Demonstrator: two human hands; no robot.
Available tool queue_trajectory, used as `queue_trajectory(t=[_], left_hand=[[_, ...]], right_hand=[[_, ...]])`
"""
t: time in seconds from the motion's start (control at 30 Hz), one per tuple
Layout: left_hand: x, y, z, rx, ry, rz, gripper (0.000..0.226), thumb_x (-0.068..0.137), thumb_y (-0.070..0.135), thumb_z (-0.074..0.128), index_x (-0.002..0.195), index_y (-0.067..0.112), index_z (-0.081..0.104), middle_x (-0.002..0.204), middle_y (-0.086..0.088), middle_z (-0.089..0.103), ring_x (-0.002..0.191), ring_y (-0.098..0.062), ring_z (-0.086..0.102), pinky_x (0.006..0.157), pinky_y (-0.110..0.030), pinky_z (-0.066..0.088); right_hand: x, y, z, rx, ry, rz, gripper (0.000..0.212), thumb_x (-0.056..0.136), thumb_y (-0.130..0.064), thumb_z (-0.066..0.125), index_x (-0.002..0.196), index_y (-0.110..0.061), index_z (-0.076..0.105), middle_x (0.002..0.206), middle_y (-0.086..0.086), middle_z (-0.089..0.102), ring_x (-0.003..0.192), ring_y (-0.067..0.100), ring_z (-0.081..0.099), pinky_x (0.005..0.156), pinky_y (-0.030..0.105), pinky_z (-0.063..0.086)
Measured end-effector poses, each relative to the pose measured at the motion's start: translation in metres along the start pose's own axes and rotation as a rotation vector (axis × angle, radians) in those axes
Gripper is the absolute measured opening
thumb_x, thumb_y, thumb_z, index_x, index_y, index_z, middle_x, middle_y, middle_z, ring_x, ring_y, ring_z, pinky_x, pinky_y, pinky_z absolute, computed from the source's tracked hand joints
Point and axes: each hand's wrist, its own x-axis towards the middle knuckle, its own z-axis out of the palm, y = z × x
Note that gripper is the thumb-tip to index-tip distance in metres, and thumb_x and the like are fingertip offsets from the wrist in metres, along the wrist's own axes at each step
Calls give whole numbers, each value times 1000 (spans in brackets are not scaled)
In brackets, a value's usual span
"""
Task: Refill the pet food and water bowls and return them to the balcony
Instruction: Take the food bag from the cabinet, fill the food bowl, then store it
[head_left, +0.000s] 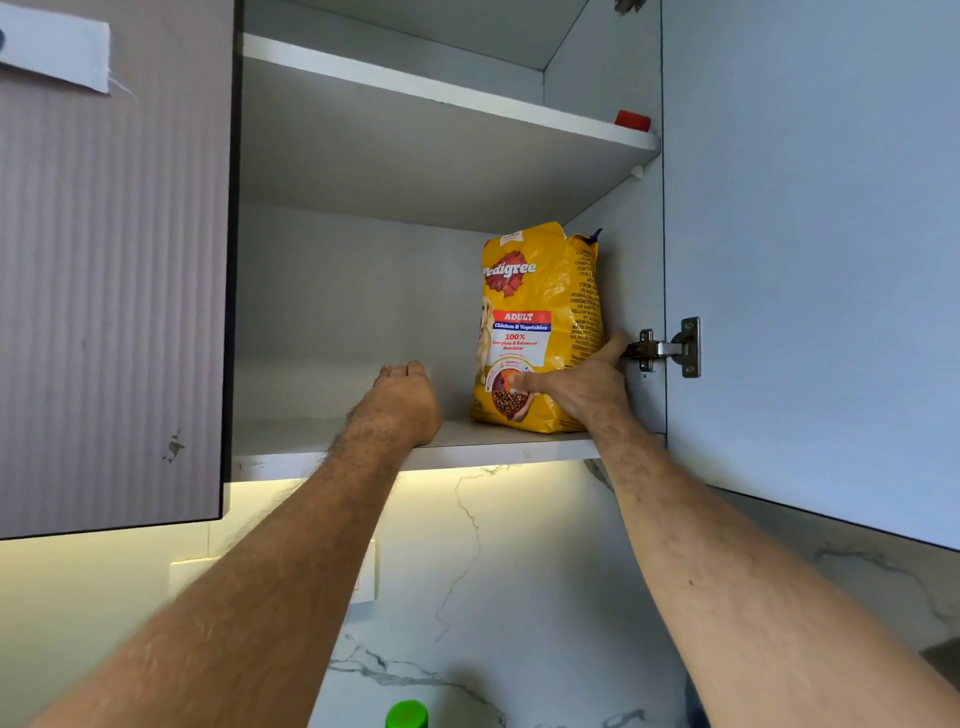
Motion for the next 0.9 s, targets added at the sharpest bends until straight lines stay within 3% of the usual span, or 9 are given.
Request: queue_trajectory(t=[0.1, 0.17, 0.27, 0.43, 0.53, 0.63, 0.73, 0.83, 0.9], left_hand=[[-1, -1, 0, -11, 13, 11, 68, 101, 11, 48, 158, 6, 13, 164, -17, 19, 152, -33, 18, 121, -48, 27], [-2, -2, -1, -14, 32, 28, 66, 101, 11, 47, 158, 5, 15, 162, -19, 23, 150, -34, 22, 120, -46, 28], [-3, -2, -2, -35, 73, 51, 62, 99, 11, 47, 155, 4, 22, 155, -20, 34, 142, -35, 34, 113, -44, 34], [-11, 1, -13, -145, 132, 112, 61, 104, 35, 46, 156, 10, 26, 157, -16, 38, 141, -35, 39, 112, -45, 36], [-23, 5, -27, -420, 81, 148, 74, 97, 58, 49, 157, 21, 26, 160, -7, 36, 143, -30, 39, 113, -46, 39], [-41, 11, -39, -768, -16, 144, 89, 88, 70, 53, 158, 23, 24, 161, -5, 34, 143, -27, 39, 110, -45, 39], [-65, 16, -46, -957, -143, 172, 97, 81, 79, 54, 157, 24, 27, 158, -6, 40, 138, -27, 46, 105, -37, 39], [-87, 16, -56, -1107, -252, 241, 96, 76, 80, 58, 149, 19, 41, 139, -6, 61, 122, -26, 62, 112, -43, 43], [-103, 12, -63, -1203, -316, 316, 84, 78, 67, 60, 143, 17, 48, 130, -8, 68, 116, -30, 66, 107, -49, 47]], right_hand=[[-3, -1, 6, 0, -2, 23, 159, 55, -36, 102, 160, -24, -17, 150, 14, 49, 135, 40, 51, 109, 53, 43], [-3, -3, 7, 1, 13, 58, 142, 58, -34, 101, 160, -18, 3, 144, 13, 54, 130, 38, 56, 103, 48, 48], [-6, -2, 2, 6, 55, 46, 107, 58, -35, 100, 140, -16, 34, 128, 7, 62, 120, 34, 62, 89, 41, 52], [-25, -1, -20, 132, 68, -42, 91, 51, -29, 101, 122, -23, 45, 109, -4, 64, 108, 27, 67, 92, 42, 56], [-45, -6, -39, 201, 72, -107, 87, 49, -25, 102, 118, -27, 48, 108, -7, 67, 103, 23, 68, 89, 38, 57], [-71, -15, -58, 256, 68, -164, 84, 47, -24, 102, 112, -35, 50, 104, -12, 69, 94, 15, 69, 88, 37, 58], [-103, -28, -74, 306, 76, -206, 80, 43, -26, 103, 102, -39, 52, 99, -18, 70, 89, 7, 69, 86, 38, 60], [-133, -41, -87, 397, 58, -209, 91, 34, -32, 103, 113, -37, 58, 104, -12, 77, 94, 15, 75, 88, 47, 62], [-154, -47, -96, 453, 31, -216, 96, 31, -32, 102, 117, -35, 60, 103, -13, 79, 93, 14, 77, 86, 49, 63]])
